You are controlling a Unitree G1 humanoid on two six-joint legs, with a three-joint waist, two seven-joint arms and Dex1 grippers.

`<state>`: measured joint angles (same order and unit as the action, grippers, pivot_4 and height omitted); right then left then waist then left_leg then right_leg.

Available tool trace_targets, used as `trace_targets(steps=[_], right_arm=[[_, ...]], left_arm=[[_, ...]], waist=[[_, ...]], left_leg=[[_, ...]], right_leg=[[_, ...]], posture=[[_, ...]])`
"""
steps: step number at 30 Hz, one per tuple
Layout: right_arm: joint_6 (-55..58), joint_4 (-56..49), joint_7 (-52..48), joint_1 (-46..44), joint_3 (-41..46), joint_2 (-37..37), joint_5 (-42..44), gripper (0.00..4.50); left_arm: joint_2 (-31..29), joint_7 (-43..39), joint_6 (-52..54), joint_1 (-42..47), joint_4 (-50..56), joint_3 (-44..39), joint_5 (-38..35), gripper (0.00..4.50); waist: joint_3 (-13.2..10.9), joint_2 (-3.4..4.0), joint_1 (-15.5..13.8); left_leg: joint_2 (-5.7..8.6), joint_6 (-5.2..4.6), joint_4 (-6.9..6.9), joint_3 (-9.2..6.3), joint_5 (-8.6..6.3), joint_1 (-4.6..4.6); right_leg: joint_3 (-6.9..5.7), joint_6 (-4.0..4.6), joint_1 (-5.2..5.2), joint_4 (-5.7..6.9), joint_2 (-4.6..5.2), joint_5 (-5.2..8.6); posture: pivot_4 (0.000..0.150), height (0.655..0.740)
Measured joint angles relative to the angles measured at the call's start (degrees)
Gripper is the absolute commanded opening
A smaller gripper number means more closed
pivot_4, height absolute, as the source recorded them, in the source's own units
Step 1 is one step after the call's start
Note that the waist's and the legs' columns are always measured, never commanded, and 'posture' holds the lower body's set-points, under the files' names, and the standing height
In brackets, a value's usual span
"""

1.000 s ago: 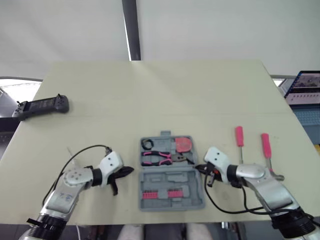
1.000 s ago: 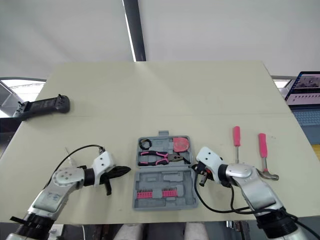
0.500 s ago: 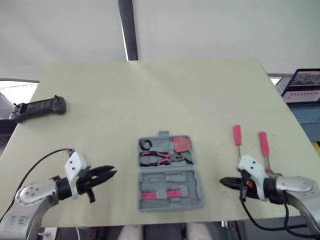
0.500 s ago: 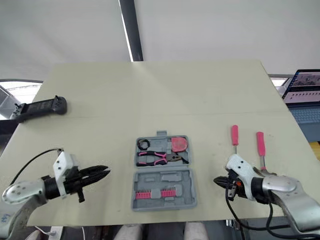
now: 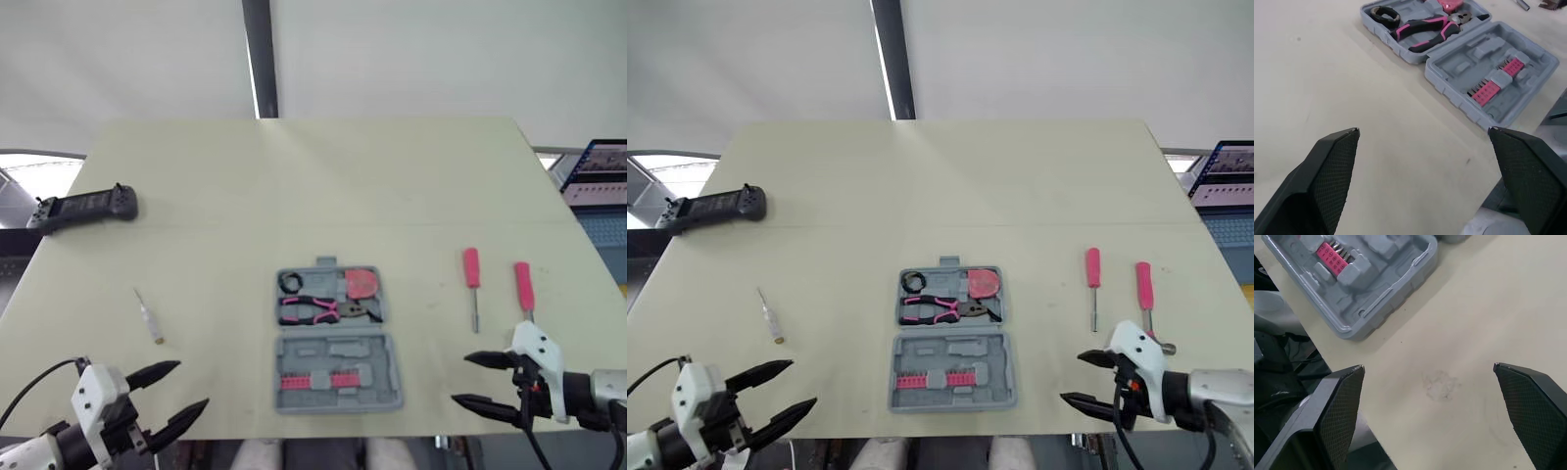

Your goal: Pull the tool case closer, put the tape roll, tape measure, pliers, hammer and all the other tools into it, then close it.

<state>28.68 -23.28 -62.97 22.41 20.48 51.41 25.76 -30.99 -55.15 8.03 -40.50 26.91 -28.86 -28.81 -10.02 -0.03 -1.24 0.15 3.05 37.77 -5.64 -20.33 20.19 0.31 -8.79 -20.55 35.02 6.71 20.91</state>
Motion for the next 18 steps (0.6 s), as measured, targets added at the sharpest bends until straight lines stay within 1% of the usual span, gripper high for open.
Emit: trace_targets(steps=[4,8,18], right_arm=[[-6.01,1.25,-0.98,2.24,1.05,-0.82,-0.82,4.46],[-13.46,3.15,-2.38,2.65,3.6,-5.37,0.25,4.46],[-21.33,6.58,-4.01,2.78,3.41,-5.86,-0.18,4.46]], left_arm=[[0.62,-1.29,-3.5,-1.1,-0.77,-1.02,0.03,4.5],[0.62,-3.63,-6.68,-1.26,-1.75,-2.0,-0.29,4.5],[2.16,-8.24,-13.8,-0.07,-5.24,-1.91,-2.39,4.5]], waist=[[0.0,0.0,-0.19],[-0.02,-0.04,-0.05],[-0.03,-0.02,0.09]], left_leg=[[0.01,-0.05,0.0,0.02,-0.03,0.01],[0.0,-0.05,0.0,0.02,-0.03,-0.02],[-0.01,-0.05,0.0,0.05,-0.03,-0.05]], right_leg=[[0.02,0.0,0.01,-0.05,0.01,0.0],[0.02,0.0,0.08,-0.04,0.0,0.0],[0.04,-0.01,0.08,-0.04,-0.01,0.0]], posture=[[0.15,0.74],[0.15,0.74],[0.15,0.74]])
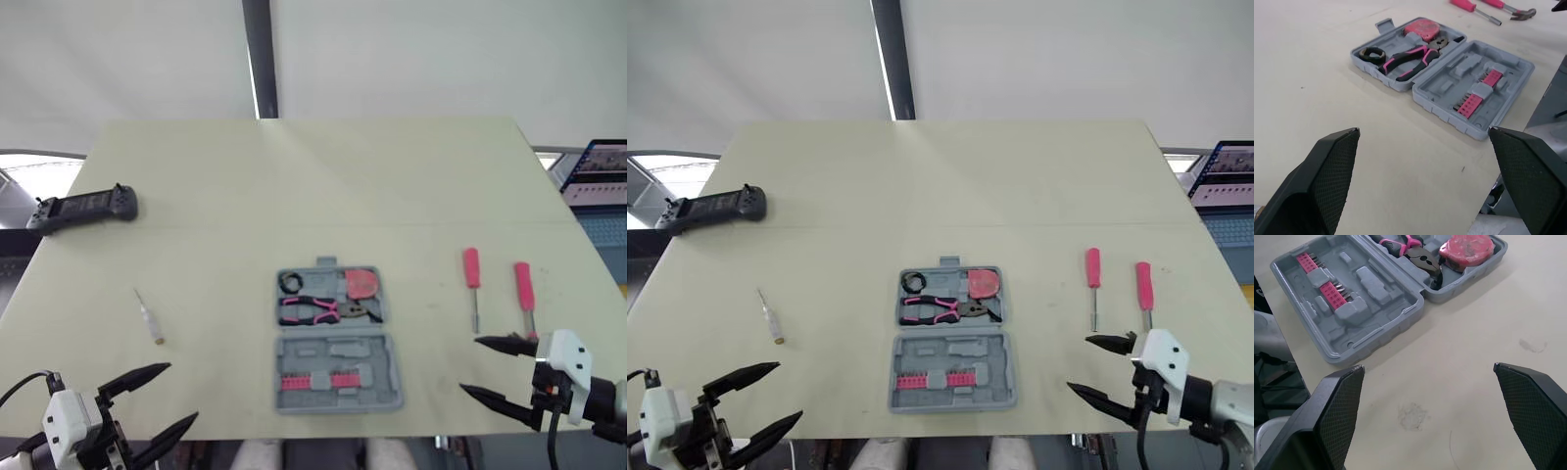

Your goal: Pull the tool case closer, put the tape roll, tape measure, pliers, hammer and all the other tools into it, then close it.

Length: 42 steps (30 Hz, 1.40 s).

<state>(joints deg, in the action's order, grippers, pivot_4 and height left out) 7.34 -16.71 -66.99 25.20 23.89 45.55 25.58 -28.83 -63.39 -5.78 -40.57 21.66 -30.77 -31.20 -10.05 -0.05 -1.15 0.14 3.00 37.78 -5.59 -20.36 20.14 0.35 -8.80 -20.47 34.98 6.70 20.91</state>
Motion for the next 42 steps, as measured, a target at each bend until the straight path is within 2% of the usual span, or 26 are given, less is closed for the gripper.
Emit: trace_targets(steps=[8,11,15,22,26,32,42], right_arm=[[-1.42,1.07,0.6,-0.72,-1.81,-0.49,-1.44,4.46],[-2.36,-3.62,1.83,-2.59,-3.97,-3.54,-0.19,4.46],[-6.11,-5.49,1.07,-4.02,-4.64,-3.4,0.2,4.46],[-9.78,-3.35,-1.63,-2.4,-5.2,-3.39,0.33,4.46],[-9.46,-2.64,-2.54,-4.62,-5.5,-3.35,2.77,4.46],[-3.24,-5.13,-1.51,-5.79,-5.42,-3.26,8.58,4.46],[-2.16,-7.44,-1.03,-4.77,-5.64,-3.96,9.4,4.46]], left_arm=[[1.51,1.29,-1.09,0.48,-0.22,2.1,0.05,4.5],[4.69,11.72,8.57,-0.26,4.78,3.56,-3.04,4.5],[8.18,25.09,19.18,-1.44,13.65,4.53,-7.68,4.5],[11.3,37.59,26.76,-3.38,20.75,4.35,-10.62,4.5],[13.88,45.63,29.6,-3.11,20.78,1.77,-12.25,4.5],[12.9,50.76,32.69,-0.3,20.71,0.81,-12.93,4.5],[10.87,55.85,37.4,6.52,20.7,1.63,-12.96,4.5]], waist=[[0.0,0.0,-0.04],[0.0,-0.01,0.16],[0.01,-0.05,0.14],[0.01,-0.06,-0.15],[0.01,-0.04,0.16],[0.01,-0.05,-0.32],[0.01,-0.05,-0.17]], left_leg=[[0.0,0.0,0.01,-0.01,0.0,-0.01],[-0.02,0.0,0.01,-0.07,0.0,0.0],[-0.02,0.01,0.04,-0.1,0.0,-0.01],[0.0,0.02,0.11,-0.08,0.0,-0.02],[-0.02,0.03,0.1,-0.08,-0.01,-0.03],[0.04,0.03,0.16,-0.1,-0.02,0.02],[0.03,0.04,0.16,-0.1,-0.02,-0.01]], right_leg=[[0.0,-0.01,0.02,0.0,0.0,-0.01],[0.0,-0.04,0.02,0.04,-0.01,-0.02],[-0.01,-0.07,0.07,0.01,0.0,-0.04],[0.01,-0.06,0.13,0.0,-0.01,-0.04],[0.01,-0.05,0.11,0.0,-0.04,-0.03],[0.01,-0.05,0.11,-0.02,0.01,-0.03],[0.01,-0.05,0.1,0.02,-0.01,-0.03]], posture=[[0.15,0.74],[0.15,0.74],[0.15,0.74],[0.15,0.74],[0.15,0.74],[0.15,0.74],[0.15,0.74]])
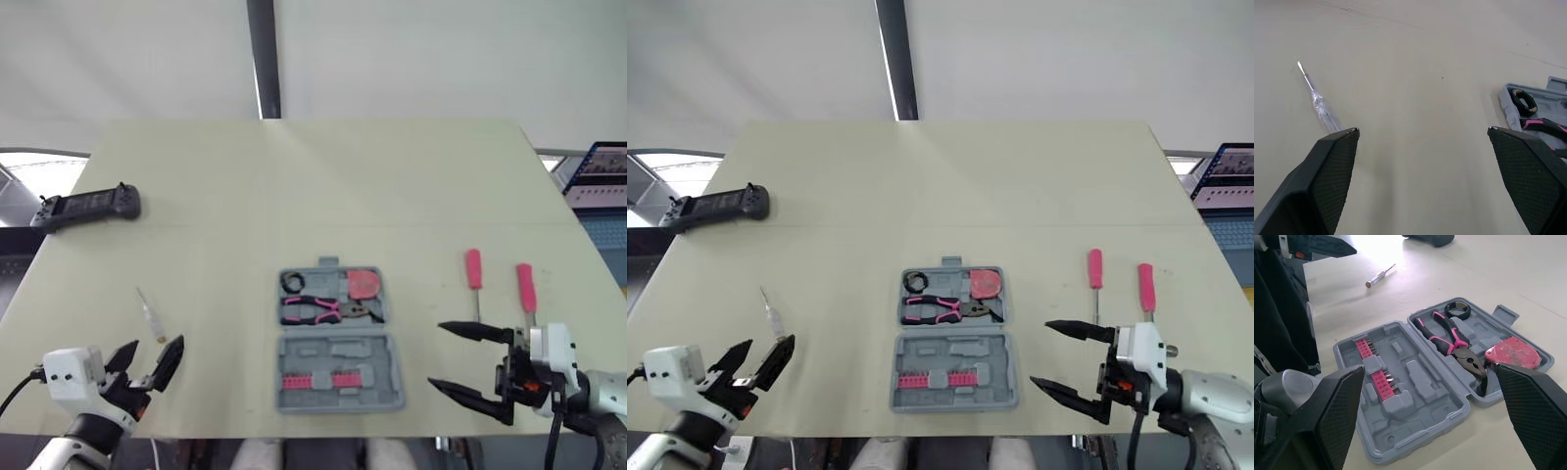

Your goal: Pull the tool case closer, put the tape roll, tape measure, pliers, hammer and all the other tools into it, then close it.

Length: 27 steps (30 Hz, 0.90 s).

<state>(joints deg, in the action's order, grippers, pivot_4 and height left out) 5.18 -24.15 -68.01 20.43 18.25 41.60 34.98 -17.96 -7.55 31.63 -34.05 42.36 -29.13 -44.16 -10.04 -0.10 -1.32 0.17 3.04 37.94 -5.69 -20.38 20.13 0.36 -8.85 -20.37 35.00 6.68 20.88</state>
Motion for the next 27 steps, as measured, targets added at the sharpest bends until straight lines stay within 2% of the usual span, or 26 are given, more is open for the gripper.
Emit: trace_targets(steps=[12,20,27], right_arm=[[-0.23,1.27,1.02,-2.16,0.16,0.13,-1.72,4.46],[-0.24,1.24,2.39,-2.15,0.19,0.16,-2.2,4.46],[-0.24,0.89,3.92,-2.0,0.18,0.14,-2.39,4.46]], left_arm=[[1.25,25.34,16.95,15.7,-1.8,-2.5,-1.7,4.5],[-0.31,29.57,23.45,28.74,-12.14,-3.48,-0.5,4.5],[-0.29,30.24,27.15,34.2,-18.19,-1.43,3.22,4.5]], waist=[[0.02,-0.02,-0.07],[0.03,-0.02,0.0],[0.03,-0.02,0.13]], left_leg=[[0.01,0.02,0.08,-0.03,0.01,-0.02],[0.02,0.03,0.08,-0.01,0.02,-0.01],[0.01,0.05,0.07,0.0,0.02,-0.01]], right_leg=[[0.01,-0.03,-0.04,0.16,0.01,-0.02],[0.02,-0.03,-0.18,0.34,0.01,-0.01],[0.02,-0.03,-0.25,0.45,0.02,-0.01]], posture=[[0.15,0.74],[0.15,0.74],[0.15,0.74]])
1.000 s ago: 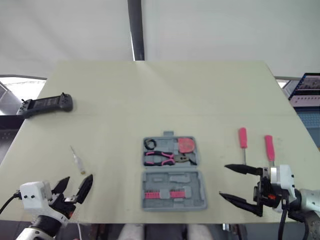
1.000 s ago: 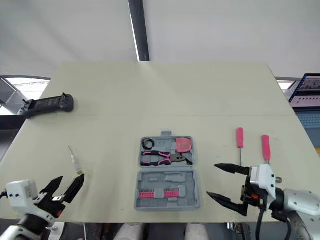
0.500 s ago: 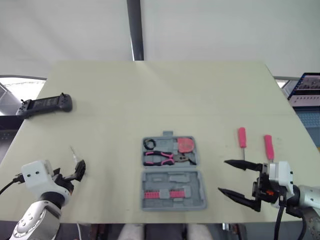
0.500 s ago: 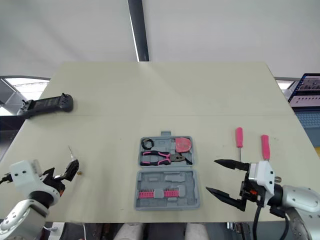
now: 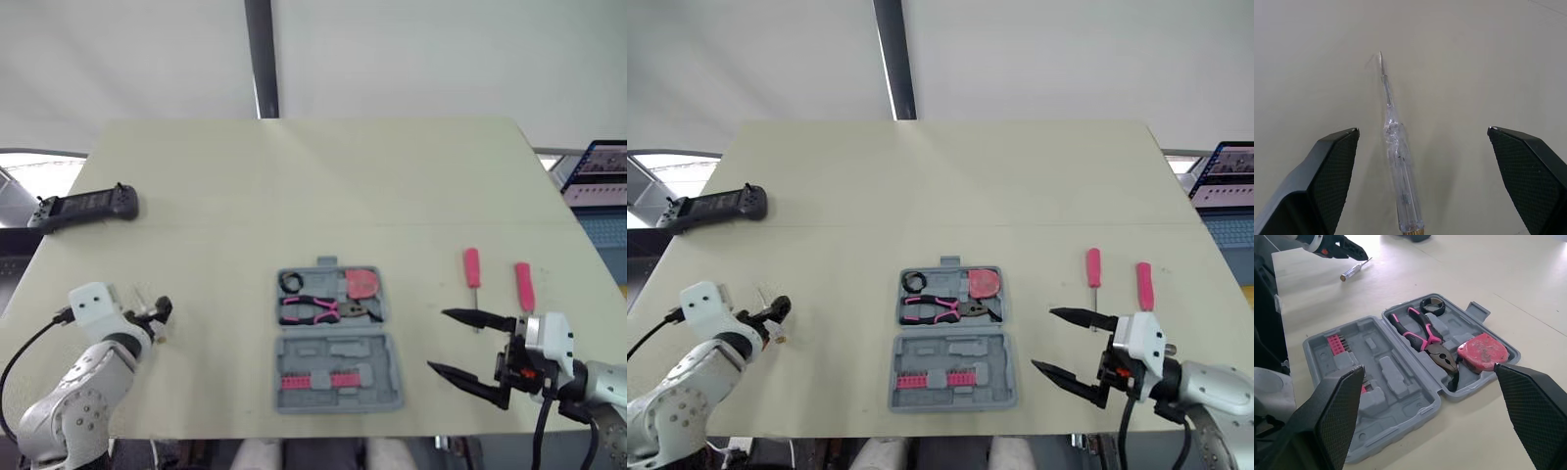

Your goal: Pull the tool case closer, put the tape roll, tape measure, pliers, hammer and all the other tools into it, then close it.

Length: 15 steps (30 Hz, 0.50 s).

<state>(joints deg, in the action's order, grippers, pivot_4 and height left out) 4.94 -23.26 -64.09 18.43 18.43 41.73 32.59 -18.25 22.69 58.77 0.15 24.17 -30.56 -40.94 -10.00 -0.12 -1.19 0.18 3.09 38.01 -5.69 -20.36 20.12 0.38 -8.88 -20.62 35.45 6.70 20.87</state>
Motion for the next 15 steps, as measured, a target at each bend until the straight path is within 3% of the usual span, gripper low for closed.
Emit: trace_targets(steps=[15], right_arm=[[0.02,-1.34,2.38,1.61,0.06,0.04,-1.21,4.46]], left_arm=[[0.34,-5.22,-0.84,3.36,-7.15,2.29,7.7,4.5]], waist=[[0.01,-0.02,-0.15]], left_leg=[[0.01,0.01,0.02,0.0,0.0,0.0]], right_leg=[[0.0,0.0,-0.01,0.04,0.02,0.0]], posture=[[0.15,0.74]])
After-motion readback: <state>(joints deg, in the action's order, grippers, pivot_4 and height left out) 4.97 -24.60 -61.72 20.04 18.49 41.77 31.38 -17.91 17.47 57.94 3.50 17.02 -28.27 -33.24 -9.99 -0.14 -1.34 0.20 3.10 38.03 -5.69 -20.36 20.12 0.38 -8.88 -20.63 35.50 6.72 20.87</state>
